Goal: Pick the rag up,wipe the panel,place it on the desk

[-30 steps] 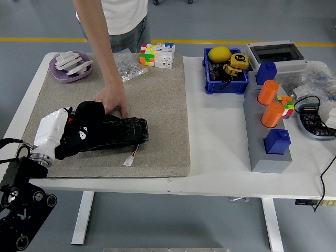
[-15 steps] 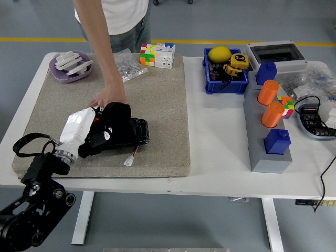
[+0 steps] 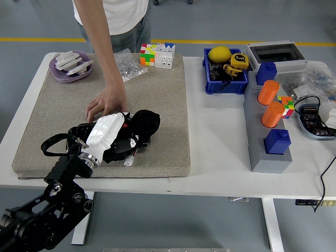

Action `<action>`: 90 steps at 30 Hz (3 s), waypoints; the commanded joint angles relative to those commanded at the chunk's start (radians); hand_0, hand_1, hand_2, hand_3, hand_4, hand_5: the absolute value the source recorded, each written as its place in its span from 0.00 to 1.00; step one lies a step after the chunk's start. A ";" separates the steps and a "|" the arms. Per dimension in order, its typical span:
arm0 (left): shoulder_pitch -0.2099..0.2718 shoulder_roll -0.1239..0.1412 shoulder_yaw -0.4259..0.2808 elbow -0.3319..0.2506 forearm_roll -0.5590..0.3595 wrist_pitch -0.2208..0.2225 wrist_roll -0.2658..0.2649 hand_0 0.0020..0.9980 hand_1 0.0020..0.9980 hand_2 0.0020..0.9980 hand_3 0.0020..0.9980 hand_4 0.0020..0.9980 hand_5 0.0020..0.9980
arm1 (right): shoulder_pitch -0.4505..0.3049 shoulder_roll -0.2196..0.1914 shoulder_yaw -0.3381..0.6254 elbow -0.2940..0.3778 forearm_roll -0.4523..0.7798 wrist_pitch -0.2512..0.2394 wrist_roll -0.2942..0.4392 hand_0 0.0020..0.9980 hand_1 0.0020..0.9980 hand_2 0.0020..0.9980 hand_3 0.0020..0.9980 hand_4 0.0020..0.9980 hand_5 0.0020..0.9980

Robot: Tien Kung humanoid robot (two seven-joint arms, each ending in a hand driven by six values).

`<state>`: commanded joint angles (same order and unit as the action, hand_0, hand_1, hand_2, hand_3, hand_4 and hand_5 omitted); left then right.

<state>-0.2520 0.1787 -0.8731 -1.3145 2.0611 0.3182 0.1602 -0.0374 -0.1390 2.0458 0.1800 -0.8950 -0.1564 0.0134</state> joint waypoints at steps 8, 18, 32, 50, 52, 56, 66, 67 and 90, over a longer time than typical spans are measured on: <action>-0.008 -0.009 0.032 0.000 -0.001 0.001 0.008 0.30 0.31 0.53 0.52 0.27 0.00 | 0.000 0.000 0.002 0.000 -0.001 0.000 0.001 0.69 0.61 0.58 0.57 0.98 0.42; 0.020 -0.009 -0.037 0.008 0.012 0.001 0.010 0.30 0.31 0.53 0.52 0.27 0.00 | -0.001 0.001 0.015 0.000 -0.015 0.001 0.002 0.69 0.61 0.58 0.57 0.98 0.42; 0.111 0.021 -0.163 -0.027 0.067 -0.001 0.014 0.30 0.31 0.53 0.52 0.28 0.00 | -0.006 0.003 0.030 0.000 -0.023 0.005 0.006 0.69 0.61 0.58 0.57 0.98 0.42; 0.166 0.047 -0.365 0.020 0.078 0.015 -0.012 0.30 0.32 0.53 0.52 0.30 0.00 | -0.011 0.007 0.035 0.000 -0.019 0.009 0.011 0.69 0.61 0.58 0.57 0.98 0.42; 0.174 0.050 -0.387 0.045 0.072 0.024 -0.024 0.30 0.32 0.53 0.52 0.30 0.00 | -0.011 0.008 0.040 0.000 -0.022 0.010 0.012 0.69 0.61 0.58 0.57 0.98 0.42; 0.196 0.048 -0.417 0.054 0.081 0.033 -0.030 0.30 0.32 0.53 0.52 0.30 0.00 | -0.012 0.008 0.038 0.000 -0.018 0.008 0.014 0.69 0.61 0.58 0.57 0.98 0.42; 0.227 0.041 -0.493 0.058 0.099 0.046 -0.033 0.30 0.32 0.53 0.52 0.32 0.00 | -0.013 0.011 0.071 0.000 -0.046 0.012 0.016 0.69 0.61 0.58 0.57 0.98 0.42; 0.228 0.043 -0.503 0.064 0.097 0.048 -0.037 0.30 0.32 0.53 0.52 0.32 0.00 | -0.013 0.011 0.076 0.000 -0.050 0.013 0.017 0.69 0.61 0.58 0.57 0.98 0.42; 0.192 0.050 -0.538 0.259 -0.055 0.077 -0.215 0.50 0.73 0.68 0.60 0.75 0.16 | -0.020 0.010 0.071 0.000 -0.051 0.001 0.012 0.69 0.61 0.59 0.57 0.99 0.42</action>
<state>-0.0603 0.2287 -1.4107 -1.0553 2.0059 0.3955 -0.0547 -0.0574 -0.1292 2.1166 0.1800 -0.9463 -0.1555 0.0256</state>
